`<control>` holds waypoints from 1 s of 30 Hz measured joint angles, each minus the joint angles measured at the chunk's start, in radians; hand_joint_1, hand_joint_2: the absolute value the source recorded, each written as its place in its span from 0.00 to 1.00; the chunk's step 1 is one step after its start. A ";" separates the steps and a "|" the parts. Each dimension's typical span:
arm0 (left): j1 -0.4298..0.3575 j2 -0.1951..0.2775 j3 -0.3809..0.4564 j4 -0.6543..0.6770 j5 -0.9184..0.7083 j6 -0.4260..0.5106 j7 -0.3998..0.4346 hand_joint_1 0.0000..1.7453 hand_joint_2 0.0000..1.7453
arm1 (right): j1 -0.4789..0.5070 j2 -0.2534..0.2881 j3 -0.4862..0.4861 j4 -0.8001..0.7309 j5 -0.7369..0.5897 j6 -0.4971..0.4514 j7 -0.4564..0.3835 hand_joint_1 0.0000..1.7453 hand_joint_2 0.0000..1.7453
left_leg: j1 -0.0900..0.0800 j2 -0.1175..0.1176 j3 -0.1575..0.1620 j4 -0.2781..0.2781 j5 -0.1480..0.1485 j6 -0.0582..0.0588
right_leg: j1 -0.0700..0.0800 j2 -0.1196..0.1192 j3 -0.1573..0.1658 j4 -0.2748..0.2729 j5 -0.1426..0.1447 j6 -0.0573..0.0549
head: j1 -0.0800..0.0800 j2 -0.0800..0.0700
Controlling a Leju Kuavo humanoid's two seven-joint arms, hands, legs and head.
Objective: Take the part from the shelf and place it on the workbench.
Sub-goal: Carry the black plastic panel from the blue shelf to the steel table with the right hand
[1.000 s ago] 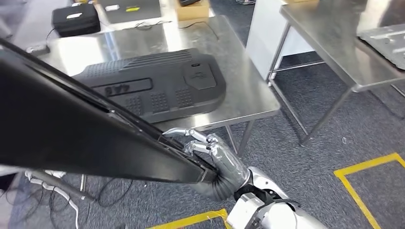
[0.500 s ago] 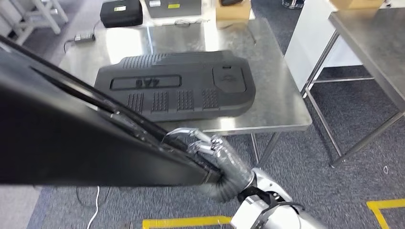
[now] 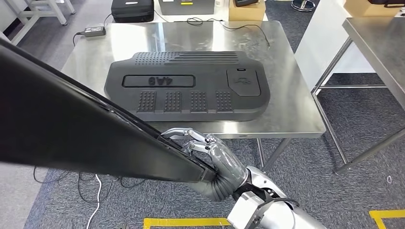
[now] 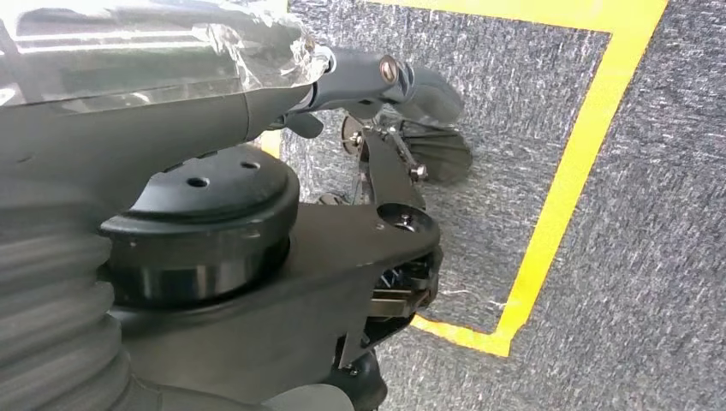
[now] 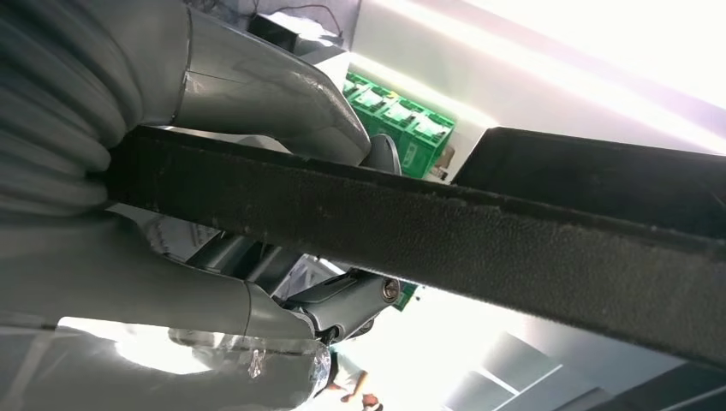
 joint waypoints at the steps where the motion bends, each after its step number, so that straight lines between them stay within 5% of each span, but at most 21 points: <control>1: 0.000 0.000 0.000 0.000 0.000 0.000 0.000 0.00 1.00 | 0.000 0.000 0.000 0.000 0.000 0.000 0.000 1.00 1.00 | -0.001 -0.001 0.000 0.000 -0.001 0.002 | 0.000 0.000 0.002 -0.004 0.001 0.002 | 0.002 0.000; 9: 0.000 0.000 0.000 0.000 0.000 0.000 0.001 0.00 1.00 | 0.000 0.000 0.000 0.001 0.000 0.000 -0.001 1.00 1.00 | -0.001 0.000 0.000 0.001 -0.003 0.010 | -0.001 0.000 0.007 -0.016 0.006 0.022 | 0.002 0.000; 30: 0.000 0.000 0.000 0.000 -0.002 -0.006 0.010 0.00 1.00 | 0.000 0.000 0.000 0.001 -0.003 0.001 -0.002 1.00 1.00 | 0.000 0.001 0.005 -0.005 0.001 0.006 | 0.003 0.000 0.007 -0.014 0.006 0.023 | -0.003 0.000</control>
